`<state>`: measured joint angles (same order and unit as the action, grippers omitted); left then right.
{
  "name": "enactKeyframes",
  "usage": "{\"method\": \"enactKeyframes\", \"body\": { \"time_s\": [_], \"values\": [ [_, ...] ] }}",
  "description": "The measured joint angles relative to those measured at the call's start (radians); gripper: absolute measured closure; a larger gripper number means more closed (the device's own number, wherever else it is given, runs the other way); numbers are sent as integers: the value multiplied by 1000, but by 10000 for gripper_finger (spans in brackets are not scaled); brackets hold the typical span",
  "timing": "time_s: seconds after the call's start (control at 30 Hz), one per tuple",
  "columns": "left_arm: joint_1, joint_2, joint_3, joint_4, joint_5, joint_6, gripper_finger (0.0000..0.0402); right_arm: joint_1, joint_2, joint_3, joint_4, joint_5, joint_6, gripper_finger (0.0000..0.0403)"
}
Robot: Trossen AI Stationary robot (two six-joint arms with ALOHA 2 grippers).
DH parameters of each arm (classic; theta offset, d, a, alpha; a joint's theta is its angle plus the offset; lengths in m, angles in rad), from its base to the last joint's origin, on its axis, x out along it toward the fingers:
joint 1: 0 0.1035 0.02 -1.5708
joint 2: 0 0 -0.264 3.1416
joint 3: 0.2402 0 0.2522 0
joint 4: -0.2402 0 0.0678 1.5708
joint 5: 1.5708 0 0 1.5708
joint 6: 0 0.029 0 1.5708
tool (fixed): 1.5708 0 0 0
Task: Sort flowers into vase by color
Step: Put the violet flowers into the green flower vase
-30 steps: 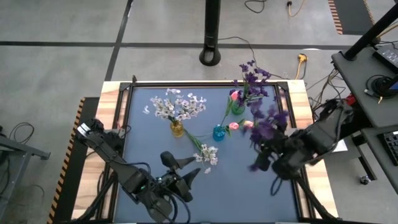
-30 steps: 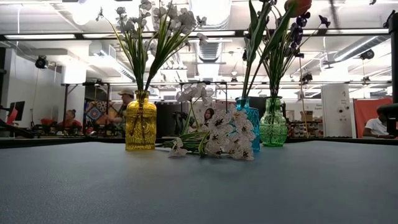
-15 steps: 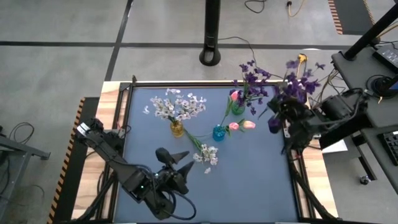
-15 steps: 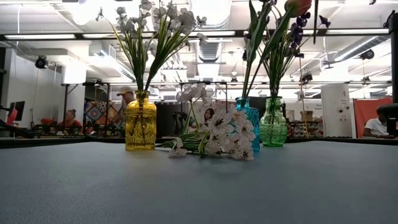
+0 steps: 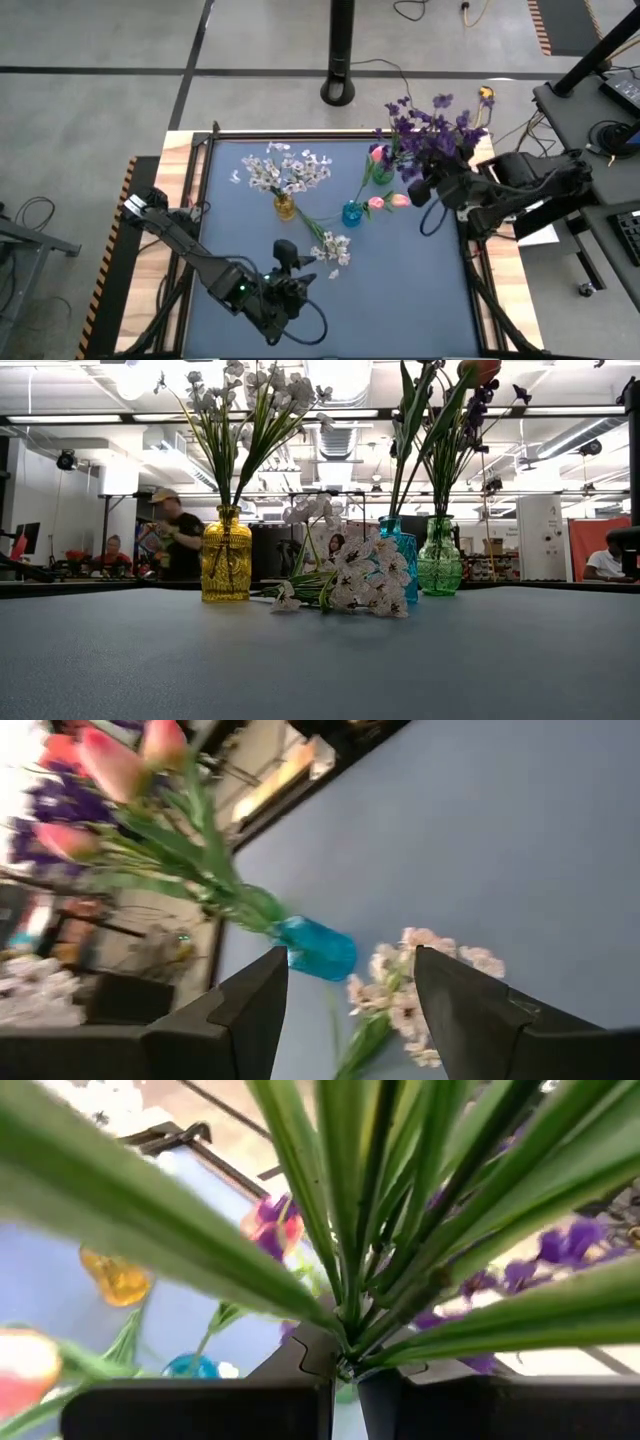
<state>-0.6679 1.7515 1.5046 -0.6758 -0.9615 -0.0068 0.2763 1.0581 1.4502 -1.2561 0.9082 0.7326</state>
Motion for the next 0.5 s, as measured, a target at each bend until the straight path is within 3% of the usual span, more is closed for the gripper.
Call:
{"method": "enactKeyframes", "body": {
  "time_s": [0.1,0.23,0.33,0.5],
  "values": [
    [30,-2,-12,38,113,31,200,-58,-4,0,62,-23,-103,386],
    [57,-4,-79,226,278,217,209,-121,-2,-1,117,-61,-190,386],
    [68,-17,-102,305,299,301,223,-165,-2,-14,169,-99,-244,386],
    [93,-57,-113,308,297,260,242,-229,-1,-72,256,-131,-328,386]
  ]
}}
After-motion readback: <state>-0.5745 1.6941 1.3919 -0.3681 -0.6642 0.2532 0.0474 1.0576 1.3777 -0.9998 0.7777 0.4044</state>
